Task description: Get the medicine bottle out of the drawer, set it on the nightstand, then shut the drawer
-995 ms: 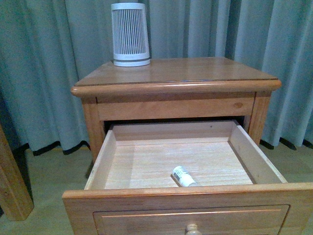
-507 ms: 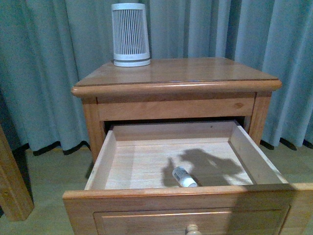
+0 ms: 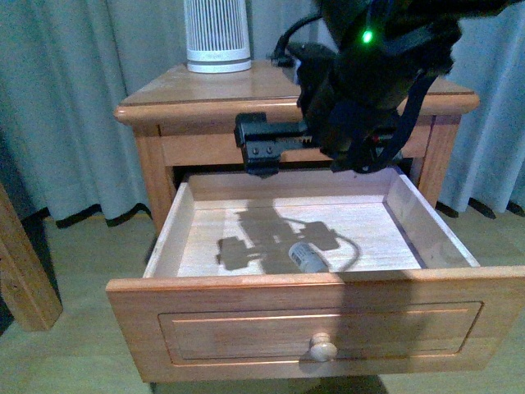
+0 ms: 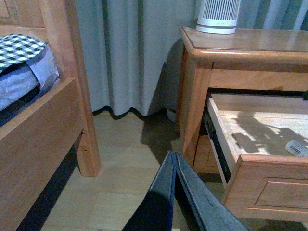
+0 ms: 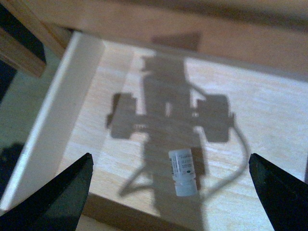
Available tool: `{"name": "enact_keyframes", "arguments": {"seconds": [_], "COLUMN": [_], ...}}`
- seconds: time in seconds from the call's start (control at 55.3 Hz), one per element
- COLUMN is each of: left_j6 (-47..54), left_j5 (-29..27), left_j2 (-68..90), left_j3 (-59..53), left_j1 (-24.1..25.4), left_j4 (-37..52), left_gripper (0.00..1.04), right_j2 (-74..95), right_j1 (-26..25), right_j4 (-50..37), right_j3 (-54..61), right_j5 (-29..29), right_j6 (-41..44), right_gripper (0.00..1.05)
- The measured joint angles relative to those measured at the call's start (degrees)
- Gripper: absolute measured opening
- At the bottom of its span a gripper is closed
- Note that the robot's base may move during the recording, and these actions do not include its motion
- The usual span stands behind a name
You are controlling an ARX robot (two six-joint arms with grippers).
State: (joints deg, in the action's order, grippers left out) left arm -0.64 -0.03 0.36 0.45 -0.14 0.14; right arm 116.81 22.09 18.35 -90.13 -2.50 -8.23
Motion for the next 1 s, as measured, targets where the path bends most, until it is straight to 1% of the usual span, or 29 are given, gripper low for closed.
{"name": "enact_keyframes", "arguments": {"seconds": [0.127, 0.253, 0.29, 0.398, 0.434, 0.742, 0.76, 0.814, 0.832, 0.995], "left_j6": [0.0, 0.0, 0.0, 0.0, 0.0, 0.0, 0.0, 0.0, 0.0, 0.0], "left_j5": [0.0, 0.0, 0.0, 0.0, 0.0, 0.0, 0.0, 0.0, 0.0, 0.0], "left_j2": [0.0, 0.0, 0.0, 0.0, 0.0, 0.0, 0.0, 0.0, 0.0, 0.0], "left_j3": [0.0, 0.0, 0.0, 0.0, 0.0, 0.0, 0.0, 0.0, 0.0, 0.0], "left_j1": [0.0, 0.0, 0.0, 0.0, 0.0, 0.0, 0.0, 0.0, 0.0, 0.0], "left_j4": [0.0, 0.0, 0.0, 0.0, 0.0, 0.0, 0.0, 0.0, 0.0, 0.0], "left_gripper": [0.04, 0.23, 0.3, 0.46, 0.53, 0.98, 1.0, 0.98, 0.98, 0.98], "right_j2": [5.8, 10.3, 11.8, 15.0, 16.2, 20.4, 20.4, 20.4, 20.4, 20.2], "right_j1": [0.2, 0.6, 0.8, 1.2, 1.3, 0.8, 0.8, 0.6, 0.5, 0.1], "right_j4": [0.1, 0.8, 1.0, 1.0, 1.1, 0.5, 0.3, -0.3, -0.4, -1.5], "right_j3": [-3.0, -6.3, -7.3, -9.0, -9.4, -9.3, -9.2, -8.7, -8.6, -7.5], "right_j5": [-0.9, -0.9, -0.9, -1.1, -1.1, -2.6, -2.8, -3.1, -3.3, -3.5], "right_j6": [0.0, 0.0, 0.0, -0.1, -0.2, -1.2, -1.2, -1.2, -1.2, -1.3], "right_gripper": [0.98, 0.98, 0.98, 0.98, 0.98, 0.97, 0.95, 0.85, 0.8, 0.58]}}
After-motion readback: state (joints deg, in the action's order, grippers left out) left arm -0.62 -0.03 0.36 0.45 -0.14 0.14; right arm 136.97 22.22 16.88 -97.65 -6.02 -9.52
